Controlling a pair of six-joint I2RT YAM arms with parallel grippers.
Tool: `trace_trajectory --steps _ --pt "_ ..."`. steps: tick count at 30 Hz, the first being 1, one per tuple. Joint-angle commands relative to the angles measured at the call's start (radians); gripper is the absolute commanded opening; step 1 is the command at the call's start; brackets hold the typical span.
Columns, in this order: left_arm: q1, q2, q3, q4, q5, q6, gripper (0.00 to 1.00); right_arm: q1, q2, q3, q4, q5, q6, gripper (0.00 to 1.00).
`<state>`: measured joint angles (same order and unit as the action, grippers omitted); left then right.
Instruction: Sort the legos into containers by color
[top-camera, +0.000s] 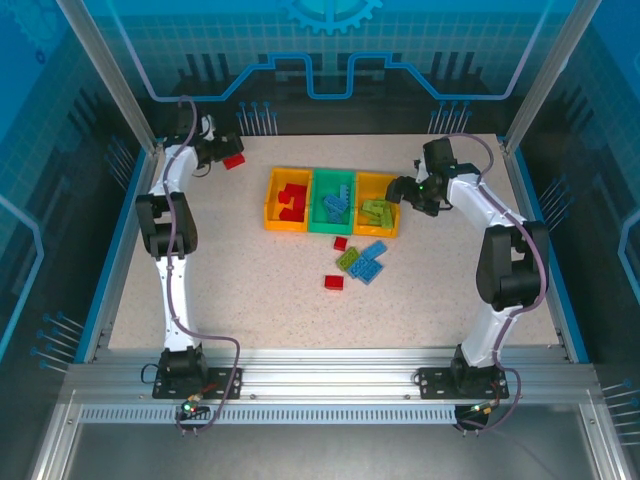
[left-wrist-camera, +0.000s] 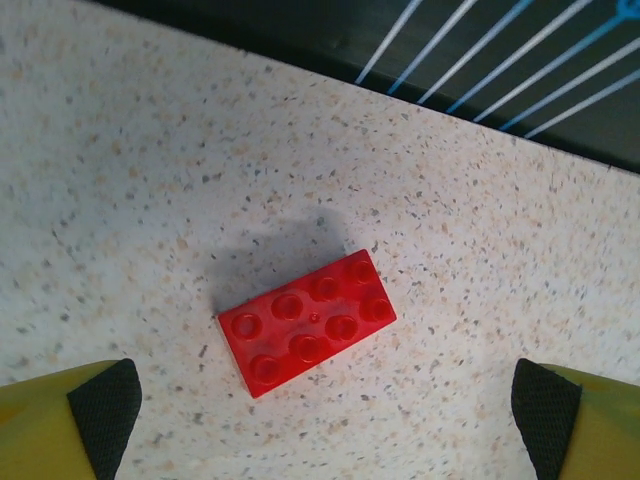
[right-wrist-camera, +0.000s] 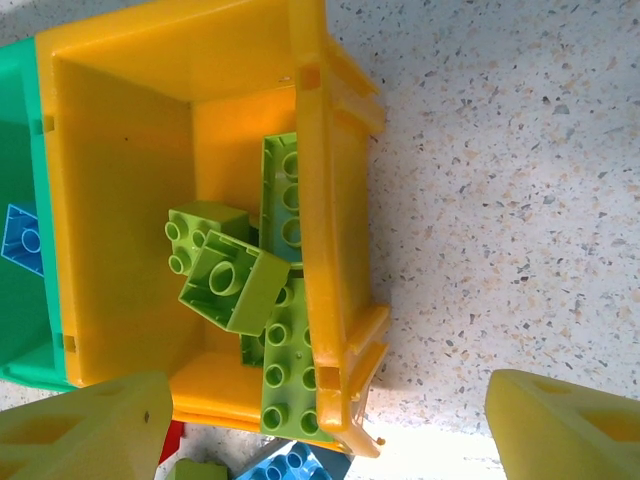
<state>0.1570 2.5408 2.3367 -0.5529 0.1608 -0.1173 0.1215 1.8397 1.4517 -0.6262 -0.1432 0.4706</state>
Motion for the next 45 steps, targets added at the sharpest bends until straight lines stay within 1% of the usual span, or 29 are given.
trace_trajectory --steps 1,3,8,10,12,15,19,21,22,25,28,31,33,37,42,43,45 --pt "-0.019 0.023 0.048 -0.051 -0.073 0.204 0.99 -0.020 0.021 0.030 -0.032 -0.020 0.003 0.83" --pt "-0.023 0.033 0.050 -0.036 -0.098 0.240 0.99 -0.020 0.022 0.033 -0.033 -0.021 0.006 0.83" --pt "-0.030 0.074 0.074 0.021 -0.071 0.282 0.99 -0.019 0.022 0.040 -0.046 -0.016 0.002 0.83" --pt "-0.034 0.104 0.114 0.002 -0.060 0.312 0.99 -0.019 0.021 0.042 -0.052 -0.012 0.001 0.83" --pt "-0.044 0.132 0.163 -0.038 -0.063 0.370 0.99 -0.019 0.020 0.043 -0.056 -0.009 -0.001 0.83" --pt "-0.062 0.154 0.186 -0.072 -0.113 0.467 0.99 -0.019 0.021 0.042 -0.057 -0.008 0.001 0.83" --pt "-0.060 0.159 0.175 -0.078 -0.116 0.490 0.99 -0.019 0.028 0.045 -0.055 -0.014 0.002 0.83" --pt "-0.061 0.161 0.174 -0.079 -0.102 0.497 0.97 -0.019 0.029 0.047 -0.056 -0.013 0.003 0.83" --pt "-0.063 0.160 0.174 -0.082 -0.098 0.497 0.95 -0.019 0.027 0.047 -0.059 -0.011 0.003 0.83" --pt "-0.063 0.162 0.174 -0.098 -0.087 0.508 0.81 -0.020 0.020 0.044 -0.061 -0.004 -0.001 0.83" --pt "-0.063 0.168 0.171 -0.122 -0.078 0.515 0.72 -0.020 0.018 0.045 -0.063 -0.004 -0.002 0.83" --pt "-0.063 0.164 0.169 -0.161 -0.078 0.515 0.61 -0.020 0.016 0.044 -0.062 -0.006 -0.003 0.83" --pt "-0.063 0.150 0.144 -0.173 -0.077 0.515 0.59 -0.020 0.016 0.044 -0.059 -0.007 -0.001 0.83" --pt "-0.064 0.106 0.047 -0.150 -0.062 0.516 0.59 -0.020 0.017 0.044 -0.053 -0.015 0.001 0.83" --pt "-0.065 0.101 0.032 -0.158 -0.075 0.524 0.61 -0.019 0.006 0.040 -0.052 -0.018 0.000 0.83" --pt "-0.064 0.101 0.032 -0.158 -0.076 0.525 0.59 -0.020 0.003 0.038 -0.050 -0.016 0.002 0.83" --pt "-0.064 0.100 0.032 -0.156 -0.071 0.524 0.49 -0.020 0.000 0.036 -0.050 -0.016 0.003 0.83"
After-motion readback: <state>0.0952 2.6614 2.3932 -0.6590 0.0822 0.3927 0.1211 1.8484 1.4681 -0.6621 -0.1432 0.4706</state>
